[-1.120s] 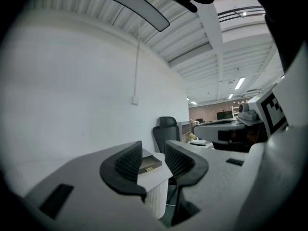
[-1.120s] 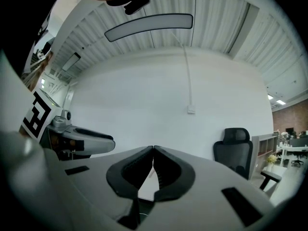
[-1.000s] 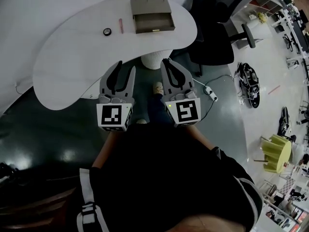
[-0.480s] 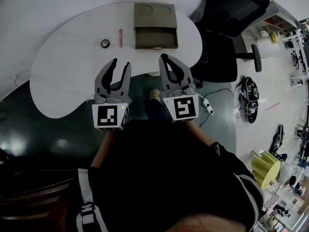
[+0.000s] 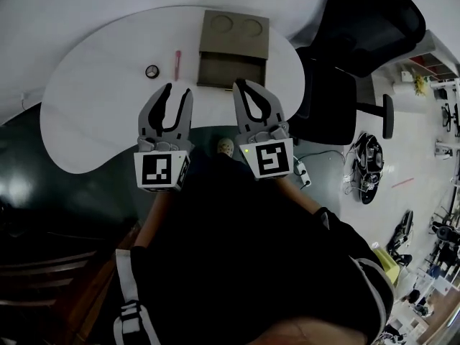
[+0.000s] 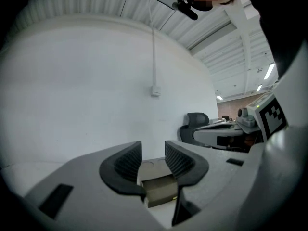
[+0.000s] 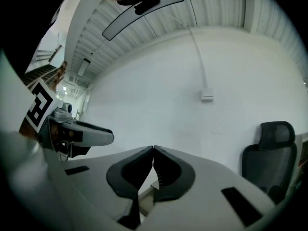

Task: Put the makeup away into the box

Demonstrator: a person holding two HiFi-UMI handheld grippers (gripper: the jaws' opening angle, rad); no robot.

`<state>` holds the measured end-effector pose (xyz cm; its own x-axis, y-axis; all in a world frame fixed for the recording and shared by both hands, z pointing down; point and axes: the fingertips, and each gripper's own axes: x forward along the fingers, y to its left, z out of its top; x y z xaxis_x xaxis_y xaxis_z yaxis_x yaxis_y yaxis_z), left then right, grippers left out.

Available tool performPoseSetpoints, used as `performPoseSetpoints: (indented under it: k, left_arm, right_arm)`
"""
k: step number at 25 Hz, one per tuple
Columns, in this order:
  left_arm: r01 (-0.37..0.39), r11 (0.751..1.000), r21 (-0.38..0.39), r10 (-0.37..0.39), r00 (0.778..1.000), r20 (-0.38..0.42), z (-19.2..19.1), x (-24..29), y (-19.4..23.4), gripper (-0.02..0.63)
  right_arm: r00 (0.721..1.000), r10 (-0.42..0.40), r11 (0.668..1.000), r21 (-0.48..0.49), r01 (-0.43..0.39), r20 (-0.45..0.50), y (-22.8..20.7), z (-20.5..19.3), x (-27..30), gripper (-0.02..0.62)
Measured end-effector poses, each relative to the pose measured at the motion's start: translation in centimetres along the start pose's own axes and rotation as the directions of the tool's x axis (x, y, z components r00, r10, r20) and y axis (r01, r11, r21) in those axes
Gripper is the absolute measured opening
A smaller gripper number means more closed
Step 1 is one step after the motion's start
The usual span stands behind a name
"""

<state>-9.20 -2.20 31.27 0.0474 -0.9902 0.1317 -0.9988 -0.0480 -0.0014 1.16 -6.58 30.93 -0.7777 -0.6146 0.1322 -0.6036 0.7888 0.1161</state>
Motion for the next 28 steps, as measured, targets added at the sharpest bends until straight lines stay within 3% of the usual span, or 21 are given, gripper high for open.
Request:
performPoseSetpoints:
  k: [13,28]
  left_arm:
    - [0.014,1.0,0.004,-0.014,0.995,-0.095,-3.3,5.9,4.4,0.152]
    - [0.046,0.998,-0.038,-0.055,0.961,-0.273,-12.7,11.6,8.8,0.152]
  right_arm:
    - [0.998,0.035,0.999,-0.004,-0.035,-0.054,-0.7,-2.2,6.6,0.023]
    - [0.985,0.061,0.998,0.027,-0.057,-0.163,0.6,-8.1,12.7,0.022]
